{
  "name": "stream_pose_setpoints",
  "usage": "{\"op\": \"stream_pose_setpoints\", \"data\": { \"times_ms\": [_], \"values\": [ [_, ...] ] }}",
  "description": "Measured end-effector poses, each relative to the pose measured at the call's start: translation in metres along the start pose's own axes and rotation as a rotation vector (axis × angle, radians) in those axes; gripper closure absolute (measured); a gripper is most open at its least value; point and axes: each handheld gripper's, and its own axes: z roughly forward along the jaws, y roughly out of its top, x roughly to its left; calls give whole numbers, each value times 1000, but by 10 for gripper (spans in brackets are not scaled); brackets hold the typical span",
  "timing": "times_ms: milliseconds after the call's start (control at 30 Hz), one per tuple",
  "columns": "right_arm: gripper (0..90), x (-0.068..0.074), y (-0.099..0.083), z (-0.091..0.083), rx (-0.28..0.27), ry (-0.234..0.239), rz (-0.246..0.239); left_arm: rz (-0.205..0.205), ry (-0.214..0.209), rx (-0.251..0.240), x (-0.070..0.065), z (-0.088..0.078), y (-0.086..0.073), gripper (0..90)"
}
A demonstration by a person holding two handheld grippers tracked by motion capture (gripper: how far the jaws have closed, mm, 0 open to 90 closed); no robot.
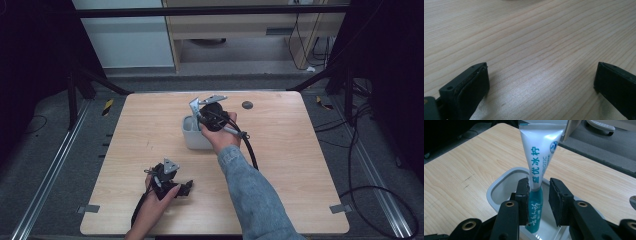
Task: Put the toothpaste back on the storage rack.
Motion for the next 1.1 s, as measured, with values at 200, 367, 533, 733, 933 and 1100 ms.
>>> {"op": "stream_pose_setpoints", "data": {
  "times_ms": [200, 367, 533, 733, 933, 1100],
  "values": [
    [678, -5, -4, -12, -9, -8, 13, 0, 0, 0, 0, 0, 0, 0],
    [644, -12, -6, -24, -25, -11, 16, 0, 0, -1, 0, 0, 0, 0],
    [598, -19, -9, -31, -23, -15, 28, -1, 1, -1, 0, 0, 0, 0],
    [497, -27, -14, -36, -23, -11, 46, -2, 0, -2, 0, 0, 0, 0],
    [360, -36, -16, -42, -32, -7, 69, -2, 0, -2, 0, 0, 0, 0],
    [273, -40, -19, -45, -4, 3, 49, -2, 1, -4, 0, 1, 0, 0]
  ]
}}
